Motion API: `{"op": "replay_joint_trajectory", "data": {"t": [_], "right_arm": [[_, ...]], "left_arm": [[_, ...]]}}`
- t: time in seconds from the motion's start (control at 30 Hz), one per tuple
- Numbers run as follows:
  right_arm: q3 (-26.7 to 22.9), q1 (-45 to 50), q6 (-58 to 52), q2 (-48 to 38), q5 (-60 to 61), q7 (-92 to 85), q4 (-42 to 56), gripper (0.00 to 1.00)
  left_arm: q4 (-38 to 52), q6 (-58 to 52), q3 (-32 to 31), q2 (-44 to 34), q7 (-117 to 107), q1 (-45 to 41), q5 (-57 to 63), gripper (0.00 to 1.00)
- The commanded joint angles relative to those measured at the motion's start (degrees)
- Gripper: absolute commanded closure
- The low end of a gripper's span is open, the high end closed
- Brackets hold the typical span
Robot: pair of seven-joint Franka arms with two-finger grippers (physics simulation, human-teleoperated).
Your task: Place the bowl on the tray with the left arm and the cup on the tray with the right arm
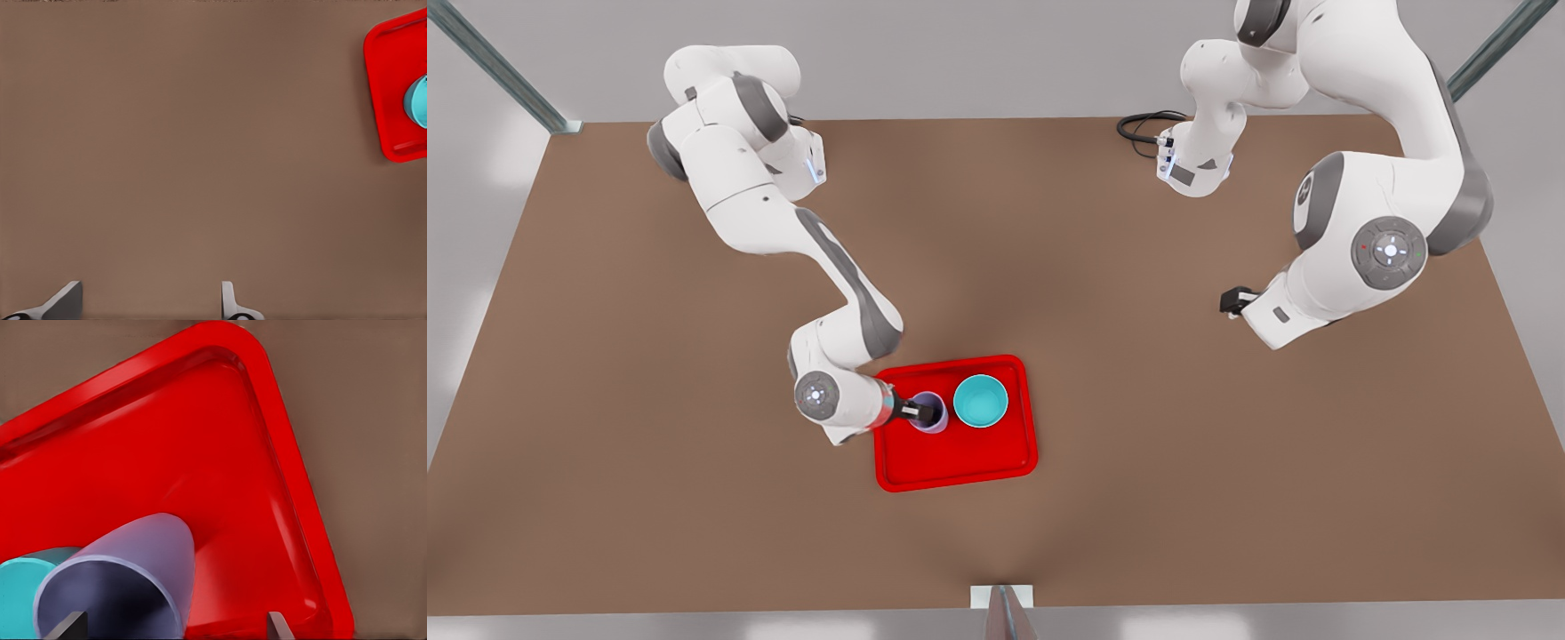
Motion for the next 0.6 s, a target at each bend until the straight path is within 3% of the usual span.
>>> {"op": "replay_joint_trajectory", "data": {"t": [0.0, 0.07, 0.23, 0.27, 0.3, 0.43, 0.5, 0.57], "right_arm": [[-0.09, 0.01, -1.89, -1.46, 0.05, -0.17, -0.13, 0.00], [-0.80, -1.49, -4.62, -7.79, 0.14, -0.34, -1.97, 0.00], [-18.28, -6.94, -27.38, -23.79, -0.30, -19.41, -2.68, 0.00], [-19.61, -8.86, -28.71, -26.42, -0.82, -22.84, -4.42, 0.00], [-19.08, -10.10, -28.27, -29.24, -3.63, -23.81, -8.12, 0.00], [-18.99, -13.35, -28.18, -27.75, -3.81, -29.70, -7.07, 0.00], [-17.41, -13.70, -28.18, -27.48, -3.73, -29.70, -6.81, 0.00], [-17.23, -13.70, -28.35, -27.48, -3.73, -29.70, -6.89, 0.00]], "left_arm": [[0.00, 0.00, 0.00, -0.01, 0.00, 0.02, 0.01, 0.00], [0.00, 0.00, 0.00, -0.01, 0.00, -0.07, 0.01, 0.00], [0.70, -0.09, -0.08, 0.08, 0.00, -0.24, -0.08, 0.00], [0.70, -0.26, 0.35, 0.00, 0.09, -0.24, -2.45, 0.00], [0.70, -1.32, 0.70, -0.01, 0.09, 0.28, -5.00, 0.00], [-0.70, -0.79, 1.15, -1.59, 0.09, 2.39, -7.11, 0.00], [-9.48, 5.44, 1.15, -7.30, 0.35, 2.39, -6.15, 0.00], [-10.11, 5.63, 1.15, -7.21, 0.35, 2.48, -6.15, 0.00]]}}
